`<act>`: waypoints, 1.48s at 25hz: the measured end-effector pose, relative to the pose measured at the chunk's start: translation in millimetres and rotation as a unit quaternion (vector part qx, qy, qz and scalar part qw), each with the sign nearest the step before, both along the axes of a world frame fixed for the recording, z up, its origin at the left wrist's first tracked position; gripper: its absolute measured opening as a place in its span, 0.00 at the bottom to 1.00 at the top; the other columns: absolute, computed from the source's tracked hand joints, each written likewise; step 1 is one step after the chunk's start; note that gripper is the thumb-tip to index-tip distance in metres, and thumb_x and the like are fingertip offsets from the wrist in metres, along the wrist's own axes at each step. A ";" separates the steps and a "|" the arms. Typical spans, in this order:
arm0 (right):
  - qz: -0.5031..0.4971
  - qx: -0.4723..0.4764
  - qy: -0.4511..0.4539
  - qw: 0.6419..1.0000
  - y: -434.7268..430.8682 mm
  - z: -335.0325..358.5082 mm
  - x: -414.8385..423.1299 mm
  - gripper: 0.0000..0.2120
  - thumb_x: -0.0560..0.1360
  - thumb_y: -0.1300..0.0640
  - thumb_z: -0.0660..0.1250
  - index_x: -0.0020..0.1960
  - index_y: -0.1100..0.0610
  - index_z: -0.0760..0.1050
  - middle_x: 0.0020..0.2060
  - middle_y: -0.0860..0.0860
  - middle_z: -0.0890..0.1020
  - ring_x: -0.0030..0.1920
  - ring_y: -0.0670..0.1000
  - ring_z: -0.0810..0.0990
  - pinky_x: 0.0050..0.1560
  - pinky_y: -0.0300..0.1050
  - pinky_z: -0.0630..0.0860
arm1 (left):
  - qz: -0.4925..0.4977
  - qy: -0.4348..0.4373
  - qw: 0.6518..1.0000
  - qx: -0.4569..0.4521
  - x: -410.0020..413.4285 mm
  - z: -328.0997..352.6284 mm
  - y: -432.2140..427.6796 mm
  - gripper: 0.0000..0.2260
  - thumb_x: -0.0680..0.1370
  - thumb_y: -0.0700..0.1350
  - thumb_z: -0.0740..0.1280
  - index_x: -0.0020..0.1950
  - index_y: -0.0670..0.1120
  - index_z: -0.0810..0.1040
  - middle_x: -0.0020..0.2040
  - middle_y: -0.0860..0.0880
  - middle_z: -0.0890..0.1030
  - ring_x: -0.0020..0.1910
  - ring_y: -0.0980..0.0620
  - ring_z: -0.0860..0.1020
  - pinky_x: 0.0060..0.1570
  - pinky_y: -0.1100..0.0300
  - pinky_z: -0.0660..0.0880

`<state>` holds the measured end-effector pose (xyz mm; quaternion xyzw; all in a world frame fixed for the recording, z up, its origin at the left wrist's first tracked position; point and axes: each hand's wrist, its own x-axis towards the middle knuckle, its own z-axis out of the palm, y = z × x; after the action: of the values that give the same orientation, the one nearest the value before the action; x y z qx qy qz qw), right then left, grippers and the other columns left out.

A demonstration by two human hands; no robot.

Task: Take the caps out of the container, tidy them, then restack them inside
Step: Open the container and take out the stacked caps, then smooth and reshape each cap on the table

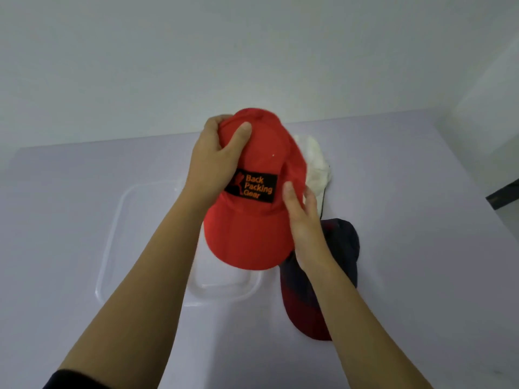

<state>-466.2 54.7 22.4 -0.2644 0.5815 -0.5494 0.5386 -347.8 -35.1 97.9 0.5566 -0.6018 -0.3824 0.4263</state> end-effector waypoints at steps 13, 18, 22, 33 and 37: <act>-0.311 -0.004 -0.097 0.945 75.7 -42.2 -197.3 0.12 0.82 0.55 0.53 0.53 0.54 0.76 0.51 0.50 0.81 0.51 0.48 0.79 0.50 0.45 0.77 | -0.199 -0.087 0.976 -0.017 -200.8 -62.3 65.3 0.25 0.81 0.50 0.59 0.74 0.41 0.60 0.69 0.42 0.67 0.70 0.48 0.62 0.66 0.64 0.55; -0.328 0.065 -0.105 0.937 40.1 -96.0 -245.7 0.13 0.81 0.56 0.53 0.53 0.53 0.77 0.56 0.52 0.80 0.54 0.49 0.78 0.59 0.51 0.75 | -0.211 -0.356 0.910 -0.032 -174.5 -139.2 92.9 0.28 0.80 0.55 0.55 0.74 0.40 0.58 0.74 0.41 0.62 0.74 0.43 0.59 0.71 0.48 0.56; -0.302 0.118 -0.104 0.940 6.9 -126.7 -264.3 0.16 0.81 0.54 0.54 0.66 0.56 0.71 0.64 0.53 0.75 0.61 0.52 0.75 0.63 0.53 0.72 | -0.242 -0.486 0.840 -0.022 -157.1 -173.2 105.4 0.34 0.76 0.62 0.44 0.76 0.42 0.54 0.77 0.42 0.55 0.76 0.43 0.53 0.73 0.45 0.52; -0.203 0.141 0.387 0.888 -13.7 -138.2 -262.6 0.23 0.79 0.50 0.53 0.65 0.66 0.69 0.63 0.63 0.72 0.65 0.58 0.70 0.66 0.47 0.64 | -0.232 -0.489 0.840 -0.039 -162.9 -183.3 102.7 0.32 0.77 0.59 0.45 0.75 0.40 0.57 0.76 0.42 0.59 0.76 0.43 0.56 0.72 0.45 0.53; -0.131 0.039 0.342 0.930 63.1 -137.1 -184.9 0.17 0.80 0.54 0.56 0.66 0.59 0.68 0.63 0.52 0.72 0.62 0.46 0.69 0.65 0.41 0.65 | -0.207 -0.490 0.845 -0.051 -160.4 -179.8 106.9 0.29 0.78 0.56 0.47 0.74 0.40 0.62 0.74 0.42 0.64 0.75 0.44 0.60 0.72 0.45 0.53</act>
<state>-651.1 117.7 -114.8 -0.3365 0.7806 -0.4686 0.2405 -508.2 71.8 -81.8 0.5111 -0.8526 -0.1077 0.0143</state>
